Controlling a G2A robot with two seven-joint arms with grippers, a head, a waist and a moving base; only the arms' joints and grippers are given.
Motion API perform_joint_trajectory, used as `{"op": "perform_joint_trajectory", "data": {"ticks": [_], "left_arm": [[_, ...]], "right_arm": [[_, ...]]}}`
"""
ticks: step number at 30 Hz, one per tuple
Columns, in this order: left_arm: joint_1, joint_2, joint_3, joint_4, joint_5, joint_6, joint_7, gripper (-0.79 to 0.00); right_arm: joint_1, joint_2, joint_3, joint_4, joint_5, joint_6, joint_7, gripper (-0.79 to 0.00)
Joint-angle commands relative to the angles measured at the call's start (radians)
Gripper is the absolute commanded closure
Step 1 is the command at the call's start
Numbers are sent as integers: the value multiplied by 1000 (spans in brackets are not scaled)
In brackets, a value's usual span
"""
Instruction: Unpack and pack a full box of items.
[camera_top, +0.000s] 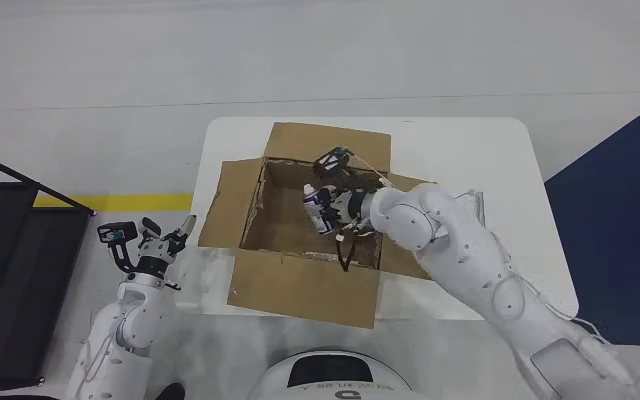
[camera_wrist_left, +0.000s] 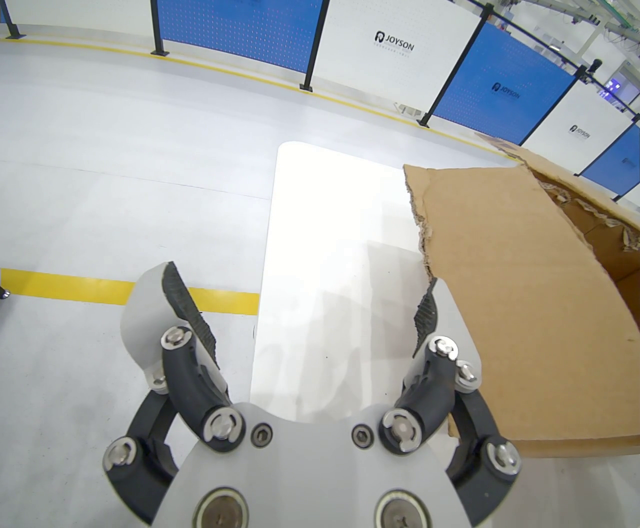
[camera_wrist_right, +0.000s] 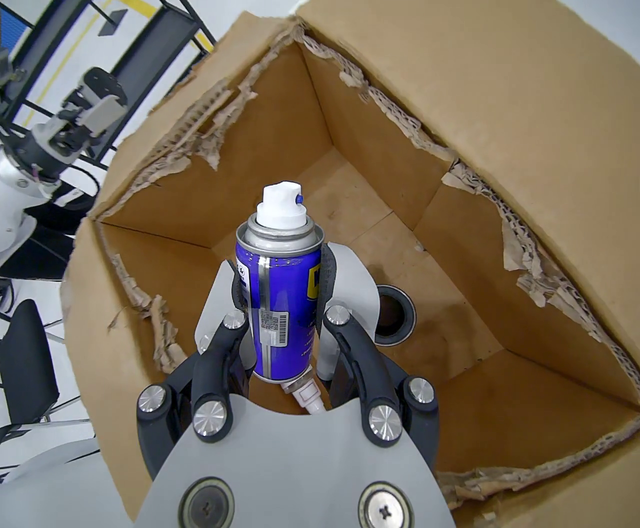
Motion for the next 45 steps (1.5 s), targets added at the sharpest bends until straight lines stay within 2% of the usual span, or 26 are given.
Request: {"op": "perform_joint_trajectory", "data": {"ticks": [1, 6, 8, 9, 11, 15, 16, 19, 20, 22, 24, 27, 29, 33, 36, 38, 41, 42, 43, 44, 45], "left_arm": [[0, 0, 0, 0, 0, 0, 0, -785], [0, 0, 0, 0, 0, 0, 0, -785], [0, 0, 0, 0, 0, 0, 0, -785], [0, 0, 0, 0, 0, 0, 0, -785], [0, 0, 0, 0, 0, 0, 0, -785], [0, 0, 0, 0, 0, 0, 0, -785], [0, 0, 0, 0, 0, 0, 0, -785], [0, 0, 0, 0, 0, 0, 0, -785], [0, 0, 0, 0, 0, 0, 0, -785], [0, 0, 0, 0, 0, 0, 0, -785], [0, 0, 0, 0, 0, 0, 0, -785], [0, 0, 0, 0, 0, 0, 0, -785], [0, 0, 0, 0, 0, 0, 0, -785], [0, 0, 0, 0, 0, 0, 0, -785], [0, 0, 0, 0, 0, 0, 0, -785], [0, 0, 0, 0, 0, 0, 0, -785], [0, 0, 0, 0, 0, 0, 0, -785], [0, 0, 0, 0, 0, 0, 0, -785], [0, 0, 0, 0, 0, 0, 0, -785], [0, 0, 0, 0, 0, 0, 0, -785], [0, 0, 0, 0, 0, 0, 0, -785]], "right_arm": [[29, -15, -38, 43, -15, 37, -2, 0], [84, -54, -111, 138, -35, 134, 10, 0], [100, -67, -131, 165, -35, 158, 11, -135], [108, -73, -140, 176, -38, 167, 11, -179], [120, -84, -152, 193, -35, 172, 15, -351], [135, -95, -160, 208, -39, 165, 27, -536], [135, -95, -153, 203, -35, 159, 32, -554], [117, -81, -90, 157, 12, 120, 48, -499], [105, -73, -62, 136, 23, 108, 54, -517], [73, -53, 12, 74, 44, 84, 64, -502], [27, -29, 103, -3, 67, 55, 88, -523], [-61, 12, 283, -135, 86, 5, 119, -606], [-133, 38, 424, -208, 101, -29, 140, -616], [-283, 76, 688, -281, 110, -80, 179, -517], [-372, 94, 842, -275, 64, -87, 198, -468], [-414, 102, 914, -246, 20, -74, 200, -376], [-448, 113, 970, -182, -106, -50, 214, -348], [-458, 117, 969, -162, -159, -58, 235, -360], [-462, 121, 966, -139, -205, -63, 262, -409], [-459, 125, 967, -108, -261, -49, 278, -560], [-454, 127, 961, -86, -315, -33, 275, -560]]}}
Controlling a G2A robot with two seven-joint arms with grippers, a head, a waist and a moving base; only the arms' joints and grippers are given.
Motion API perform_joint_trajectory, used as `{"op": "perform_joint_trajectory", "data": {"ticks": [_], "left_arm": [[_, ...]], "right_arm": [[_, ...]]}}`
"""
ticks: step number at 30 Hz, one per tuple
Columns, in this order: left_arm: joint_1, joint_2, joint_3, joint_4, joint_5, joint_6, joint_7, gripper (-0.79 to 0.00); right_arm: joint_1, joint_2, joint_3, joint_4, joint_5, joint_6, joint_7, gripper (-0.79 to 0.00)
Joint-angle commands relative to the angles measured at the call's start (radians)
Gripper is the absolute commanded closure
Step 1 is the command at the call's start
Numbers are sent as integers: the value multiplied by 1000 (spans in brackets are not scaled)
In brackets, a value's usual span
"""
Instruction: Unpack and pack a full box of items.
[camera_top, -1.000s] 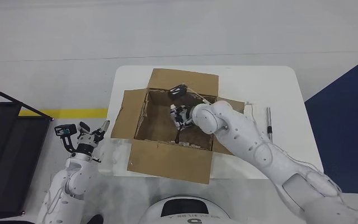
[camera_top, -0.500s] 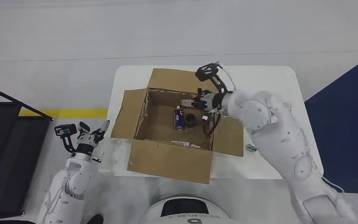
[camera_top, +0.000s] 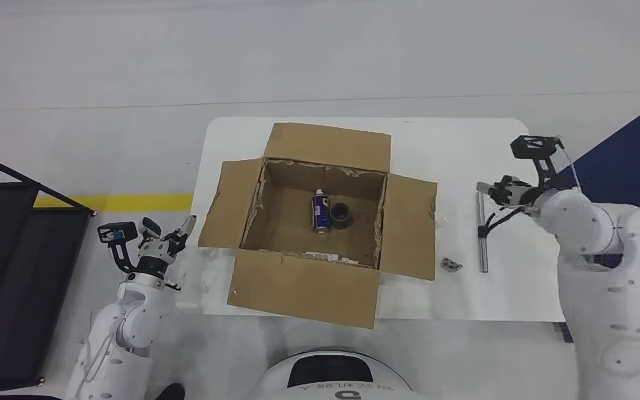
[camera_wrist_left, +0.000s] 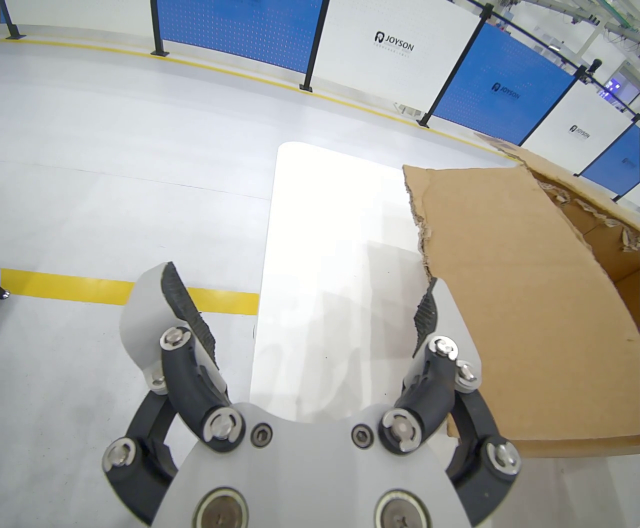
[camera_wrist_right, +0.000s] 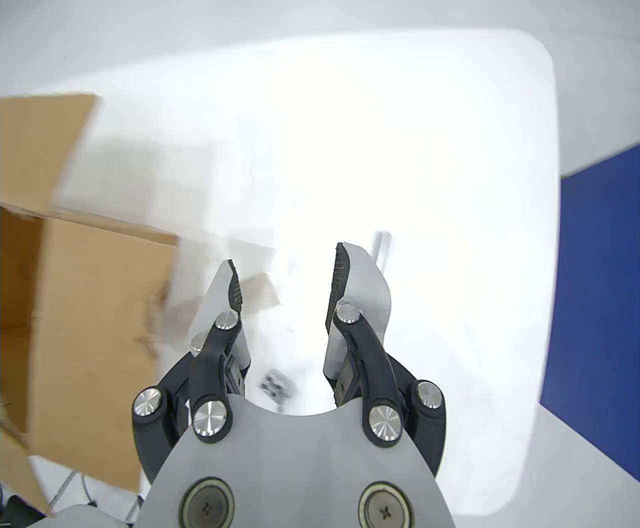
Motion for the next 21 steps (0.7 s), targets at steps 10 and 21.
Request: {"op": "perform_joint_trajectory", "data": {"ticks": [10, 21], "left_arm": [[0, 0, 0, 0, 0, 0, 0, -785], [0, 0, 0, 0, 0, 0, 0, -785]], "right_arm": [[76, 2, -107, 264, -142, -23, 23, -366], [105, 5, -160, 337, -155, -90, 66, -292]]}}
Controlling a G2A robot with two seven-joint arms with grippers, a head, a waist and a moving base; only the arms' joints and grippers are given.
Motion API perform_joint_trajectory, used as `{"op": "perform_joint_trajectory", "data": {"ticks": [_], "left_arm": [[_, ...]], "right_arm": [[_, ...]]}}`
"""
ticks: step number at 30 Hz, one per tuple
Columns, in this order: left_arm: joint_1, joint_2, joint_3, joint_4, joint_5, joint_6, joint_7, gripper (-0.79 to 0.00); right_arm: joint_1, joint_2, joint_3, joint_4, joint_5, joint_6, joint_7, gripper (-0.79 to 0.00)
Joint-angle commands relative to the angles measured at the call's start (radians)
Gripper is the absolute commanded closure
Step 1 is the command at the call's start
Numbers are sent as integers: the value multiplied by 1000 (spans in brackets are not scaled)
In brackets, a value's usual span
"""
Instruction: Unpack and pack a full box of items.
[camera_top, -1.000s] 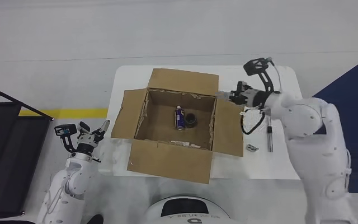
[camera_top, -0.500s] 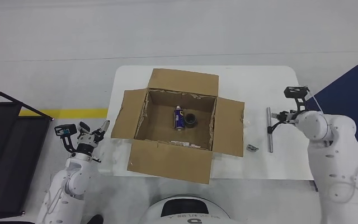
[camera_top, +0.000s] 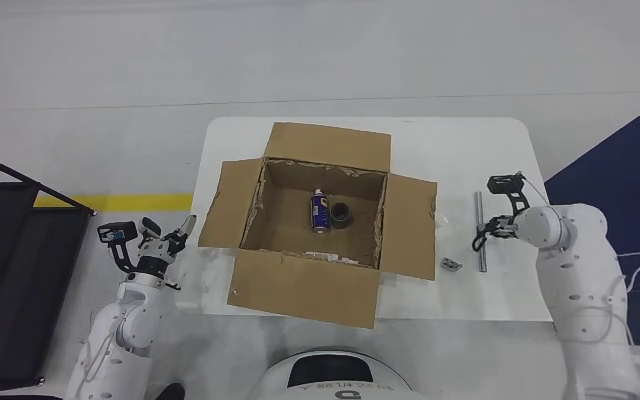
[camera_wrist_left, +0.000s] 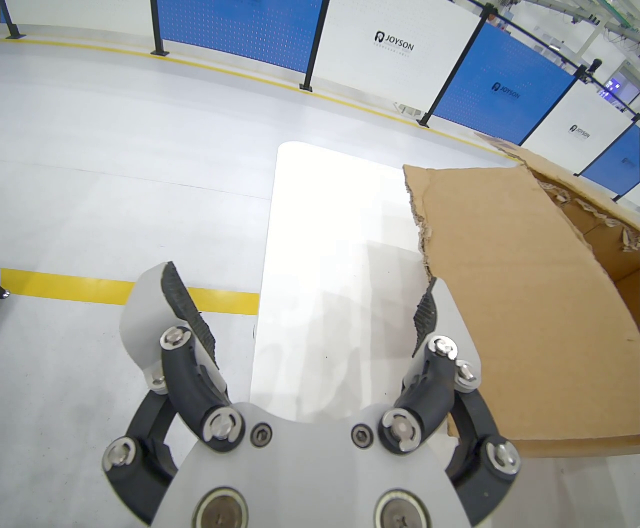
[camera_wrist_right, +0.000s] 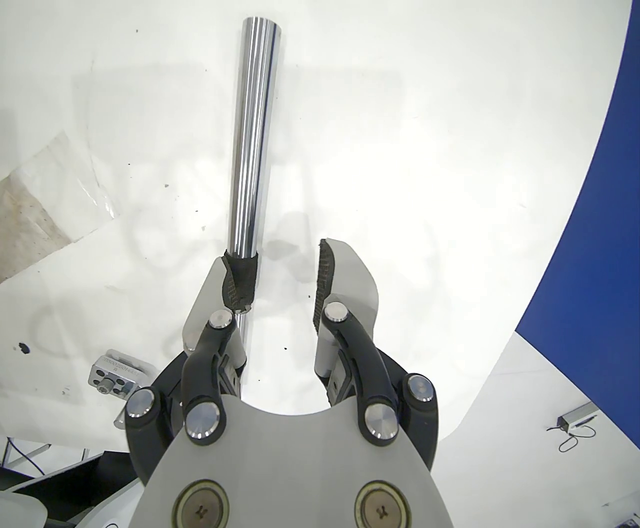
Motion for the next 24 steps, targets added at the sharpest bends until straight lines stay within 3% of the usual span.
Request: {"op": "perform_joint_trajectory", "data": {"ticks": [1, 12, 20, 24], "left_arm": [[0, 0, 0, 0, 0, 0, 0, -785], [0, 0, 0, 0, 0, 0, 0, -785], [0, 0, 0, 0, 0, 0, 0, -785], [0, 0, 0, 0, 0, 0, 0, -785]], "right_arm": [[3, -1, -6, 2, 9, -3, -6, -289], [-33, 5, 30, -60, 50, 4, -15, -252], [11, 2, -24, 29, 27, 15, -12, -228], [41, 0, -45, 70, 16, 18, -15, -160]]}}
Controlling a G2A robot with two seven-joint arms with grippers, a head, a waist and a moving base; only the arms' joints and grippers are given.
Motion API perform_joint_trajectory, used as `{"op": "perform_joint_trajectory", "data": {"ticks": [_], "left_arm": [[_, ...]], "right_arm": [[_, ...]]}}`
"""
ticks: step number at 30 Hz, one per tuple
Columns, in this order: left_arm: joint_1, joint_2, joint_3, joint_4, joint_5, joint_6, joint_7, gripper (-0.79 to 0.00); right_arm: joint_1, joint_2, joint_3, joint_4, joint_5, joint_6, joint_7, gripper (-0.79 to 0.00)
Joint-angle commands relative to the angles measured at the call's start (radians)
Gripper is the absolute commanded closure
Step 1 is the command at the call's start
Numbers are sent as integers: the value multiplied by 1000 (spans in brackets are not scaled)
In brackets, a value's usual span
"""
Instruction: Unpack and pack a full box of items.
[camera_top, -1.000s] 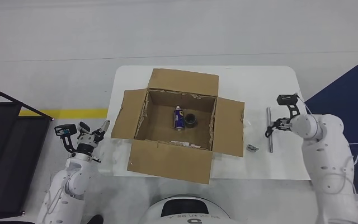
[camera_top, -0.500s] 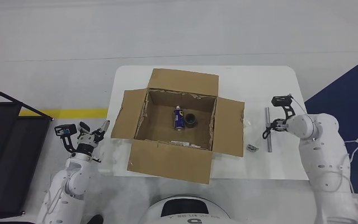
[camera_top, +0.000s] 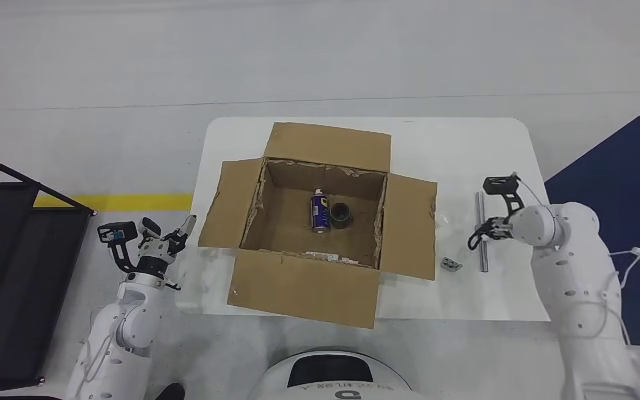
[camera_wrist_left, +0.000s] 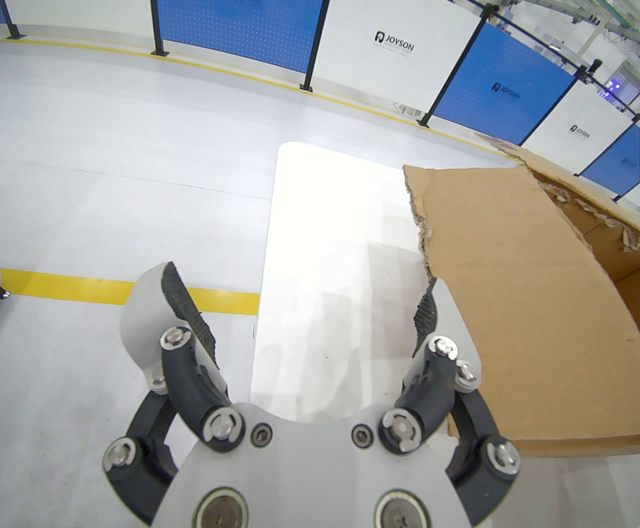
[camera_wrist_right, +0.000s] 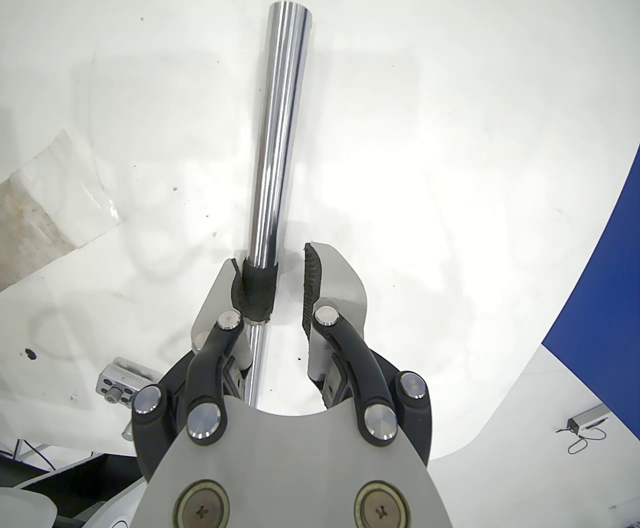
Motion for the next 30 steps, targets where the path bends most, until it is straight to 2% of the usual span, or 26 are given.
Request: {"op": "perform_joint_trajectory", "data": {"ticks": [1, 4, 8, 13, 21, 26, 30], "left_arm": [[0, 0, 0, 0, 0, 0, 0, -785], [0, 0, 0, 0, 0, 0, 0, -785], [0, 0, 0, 0, 0, 0, 0, -785], [0, 0, 0, 0, 0, 0, 0, -785], [0, 0, 0, 0, 0, 0, 0, -785], [0, 0, 0, 0, 0, 0, 0, -785], [0, 0, 0, 0, 0, 0, 0, -785]], "right_arm": [[11, 0, -10, 18, -7, -1, 3, -120], [25, -1, -25, 38, -13, 2, 10, 0], [35, 0, -23, 48, -10, 9, 15, 0], [15, 5, 47, -2, 77, 15, -16, 0], [-58, 13, 243, -94, 439, -31, -40, 0], [-58, 18, 318, -61, 735, -77, 55, 0], [-34, 25, 320, -19, 806, -85, 106, 0]]}}
